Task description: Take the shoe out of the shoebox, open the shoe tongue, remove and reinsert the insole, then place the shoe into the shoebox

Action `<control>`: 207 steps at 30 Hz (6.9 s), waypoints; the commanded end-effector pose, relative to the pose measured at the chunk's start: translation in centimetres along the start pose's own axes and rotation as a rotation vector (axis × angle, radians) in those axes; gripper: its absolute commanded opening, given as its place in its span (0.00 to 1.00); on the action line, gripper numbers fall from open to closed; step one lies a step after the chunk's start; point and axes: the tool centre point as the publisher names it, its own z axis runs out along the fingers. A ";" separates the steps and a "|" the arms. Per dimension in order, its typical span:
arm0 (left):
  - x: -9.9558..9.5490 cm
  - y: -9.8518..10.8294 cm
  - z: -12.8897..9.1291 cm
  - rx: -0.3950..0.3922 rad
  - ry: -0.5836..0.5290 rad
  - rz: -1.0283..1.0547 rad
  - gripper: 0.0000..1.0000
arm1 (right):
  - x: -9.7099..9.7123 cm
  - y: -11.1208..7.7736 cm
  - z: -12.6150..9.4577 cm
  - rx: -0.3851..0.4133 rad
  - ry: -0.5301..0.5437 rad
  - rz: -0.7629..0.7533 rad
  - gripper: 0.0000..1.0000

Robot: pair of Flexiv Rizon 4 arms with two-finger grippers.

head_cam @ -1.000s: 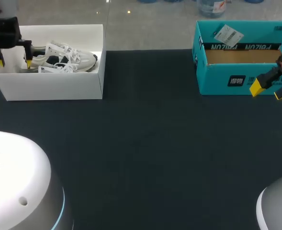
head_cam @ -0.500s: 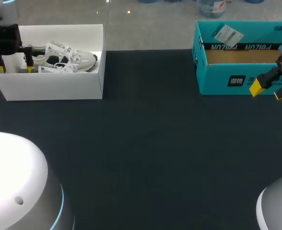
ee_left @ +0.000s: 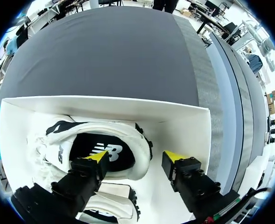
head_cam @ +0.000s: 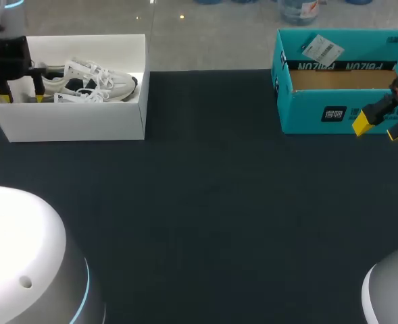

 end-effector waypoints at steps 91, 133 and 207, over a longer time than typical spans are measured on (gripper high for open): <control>-9.5 -22.3 -16.8 -0.286 -0.128 0.108 0.00 | 0.0 0.3 0.0 0.006 -0.001 0.001 1.00; -25.5 -43.8 -9.1 -0.213 -0.127 0.353 0.00 | 0.0 0.3 0.0 0.006 -0.001 0.001 1.00; -32.8 -43.7 -0.7 -0.217 -0.078 0.292 0.00 | 0.0 0.3 0.0 0.006 -0.001 0.001 1.00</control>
